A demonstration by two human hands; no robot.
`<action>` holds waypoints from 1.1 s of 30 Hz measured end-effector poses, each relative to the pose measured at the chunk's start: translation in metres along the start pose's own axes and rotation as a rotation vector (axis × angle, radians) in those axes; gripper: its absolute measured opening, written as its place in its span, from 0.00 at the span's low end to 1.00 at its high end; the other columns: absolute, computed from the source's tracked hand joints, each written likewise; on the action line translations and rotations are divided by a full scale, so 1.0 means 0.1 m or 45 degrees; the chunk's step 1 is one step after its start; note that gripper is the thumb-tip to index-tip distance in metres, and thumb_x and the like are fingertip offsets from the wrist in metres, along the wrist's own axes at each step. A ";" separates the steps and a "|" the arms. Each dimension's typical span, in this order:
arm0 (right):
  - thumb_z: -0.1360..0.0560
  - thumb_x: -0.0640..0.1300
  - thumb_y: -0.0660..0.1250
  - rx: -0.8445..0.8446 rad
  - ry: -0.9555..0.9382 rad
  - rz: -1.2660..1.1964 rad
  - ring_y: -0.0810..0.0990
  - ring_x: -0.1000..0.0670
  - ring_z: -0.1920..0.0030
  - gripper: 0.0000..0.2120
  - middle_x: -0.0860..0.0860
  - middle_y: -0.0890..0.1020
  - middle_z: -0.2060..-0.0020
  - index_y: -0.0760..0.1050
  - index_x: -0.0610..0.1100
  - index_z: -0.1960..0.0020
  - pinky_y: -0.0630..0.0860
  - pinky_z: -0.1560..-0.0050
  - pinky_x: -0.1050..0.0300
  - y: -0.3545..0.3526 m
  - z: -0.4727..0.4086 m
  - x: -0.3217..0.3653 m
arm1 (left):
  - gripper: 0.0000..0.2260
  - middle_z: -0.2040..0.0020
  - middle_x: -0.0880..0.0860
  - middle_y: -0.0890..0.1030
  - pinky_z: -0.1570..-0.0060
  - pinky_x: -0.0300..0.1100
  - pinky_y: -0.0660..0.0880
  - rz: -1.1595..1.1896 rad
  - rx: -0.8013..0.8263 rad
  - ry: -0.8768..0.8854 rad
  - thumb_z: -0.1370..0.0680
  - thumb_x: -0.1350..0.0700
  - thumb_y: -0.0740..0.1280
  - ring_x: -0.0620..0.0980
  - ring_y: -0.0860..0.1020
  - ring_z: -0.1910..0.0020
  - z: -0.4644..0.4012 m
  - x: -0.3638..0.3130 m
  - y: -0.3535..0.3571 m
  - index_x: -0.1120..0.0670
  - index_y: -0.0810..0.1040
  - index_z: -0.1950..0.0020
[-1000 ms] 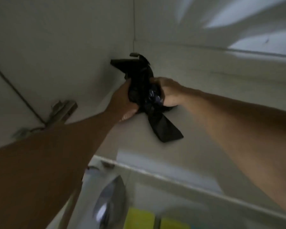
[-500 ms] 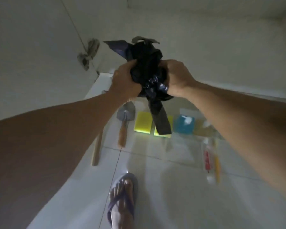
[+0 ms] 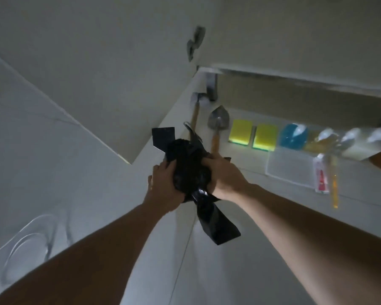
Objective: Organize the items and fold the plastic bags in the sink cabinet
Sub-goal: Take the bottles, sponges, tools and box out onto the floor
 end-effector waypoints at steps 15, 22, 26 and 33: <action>0.29 0.52 0.72 0.083 -0.149 0.158 0.53 0.33 0.24 0.42 0.42 0.52 0.23 0.53 0.56 0.23 0.65 0.30 0.37 2.37 -0.87 0.35 | 0.38 0.50 0.51 0.80 0.53 0.45 0.79 -0.193 0.190 -0.299 0.50 0.40 0.73 0.54 0.80 0.52 0.23 2.13 0.11 0.47 0.73 0.40; 0.32 0.44 0.78 0.319 -0.034 -0.019 0.72 0.37 0.32 0.55 0.50 0.39 0.21 0.41 0.66 0.23 0.79 0.42 0.45 1.81 -0.48 0.45 | 0.31 0.46 0.56 0.76 0.47 0.51 0.77 -0.390 0.243 -0.584 0.41 0.49 0.76 0.59 0.76 0.45 0.23 1.93 -0.31 0.53 0.76 0.40; 0.29 0.42 0.75 0.325 0.079 -0.022 0.76 0.44 0.36 0.46 0.48 0.48 0.20 0.50 0.55 0.21 0.74 0.36 0.51 1.28 -0.22 0.49 | 0.19 0.45 0.56 0.79 0.48 0.49 0.76 -0.467 0.206 -0.583 0.31 0.56 0.70 0.59 0.77 0.44 0.21 1.51 -0.50 0.56 0.77 0.41; 0.24 0.42 0.68 0.270 0.384 -0.019 0.74 0.44 0.34 0.30 0.45 0.71 0.29 0.63 0.45 0.25 0.73 0.37 0.54 0.16 0.33 0.09 | 0.23 0.38 0.55 0.77 0.42 0.44 0.71 -0.456 0.533 -0.328 0.27 0.51 0.71 0.55 0.74 0.37 0.02 0.37 -0.57 0.56 0.75 0.35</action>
Point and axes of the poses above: each hand's wrist, its own z-axis away from the middle knuckle, its own y-axis out of the palm, x = y × z, the point moved 1 cm from there along -z, towards the middle knuckle
